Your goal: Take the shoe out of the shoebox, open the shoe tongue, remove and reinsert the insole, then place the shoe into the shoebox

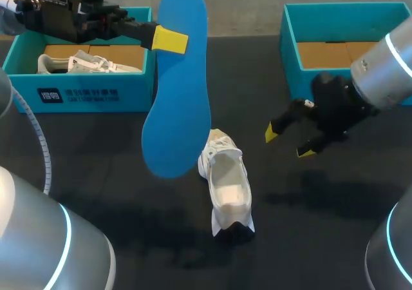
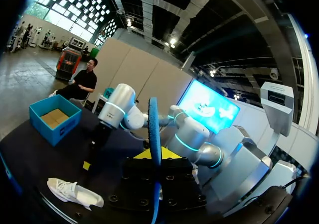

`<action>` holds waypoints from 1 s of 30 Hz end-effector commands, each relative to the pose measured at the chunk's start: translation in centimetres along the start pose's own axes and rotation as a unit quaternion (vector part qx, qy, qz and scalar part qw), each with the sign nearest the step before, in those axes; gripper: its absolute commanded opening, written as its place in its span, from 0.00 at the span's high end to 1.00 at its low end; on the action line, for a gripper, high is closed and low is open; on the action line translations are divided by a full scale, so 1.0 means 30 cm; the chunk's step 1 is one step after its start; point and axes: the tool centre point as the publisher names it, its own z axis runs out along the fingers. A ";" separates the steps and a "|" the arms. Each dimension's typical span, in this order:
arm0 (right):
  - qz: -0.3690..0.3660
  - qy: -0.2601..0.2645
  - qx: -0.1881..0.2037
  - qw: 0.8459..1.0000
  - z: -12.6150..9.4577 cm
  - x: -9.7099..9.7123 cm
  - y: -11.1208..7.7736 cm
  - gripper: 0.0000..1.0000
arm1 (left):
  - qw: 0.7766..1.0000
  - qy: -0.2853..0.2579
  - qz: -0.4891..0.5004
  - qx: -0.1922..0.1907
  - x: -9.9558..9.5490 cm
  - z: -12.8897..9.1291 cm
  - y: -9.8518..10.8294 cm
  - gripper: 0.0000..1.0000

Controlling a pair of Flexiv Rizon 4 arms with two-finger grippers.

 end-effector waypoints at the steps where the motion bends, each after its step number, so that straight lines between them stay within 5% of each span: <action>1: -0.004 0.042 -0.012 0.999 0.018 0.017 0.014 0.00 | 1.000 0.000 0.000 -0.001 -0.002 0.002 -0.002 1.00; 18: -0.015 0.069 -0.020 0.997 0.027 0.038 0.033 0.00 | 1.000 0.000 0.000 -0.001 -0.002 0.002 -0.002 1.00; 25: 0.032 0.194 -0.018 0.980 0.011 0.076 0.070 0.00 | 1.000 0.000 0.000 -0.001 -0.002 0.002 -0.002 1.00; 30: 0.041 0.225 -0.013 0.973 0.000 0.116 0.088 0.00 | 1.000 0.000 0.000 -0.001 -0.002 0.002 -0.002 1.00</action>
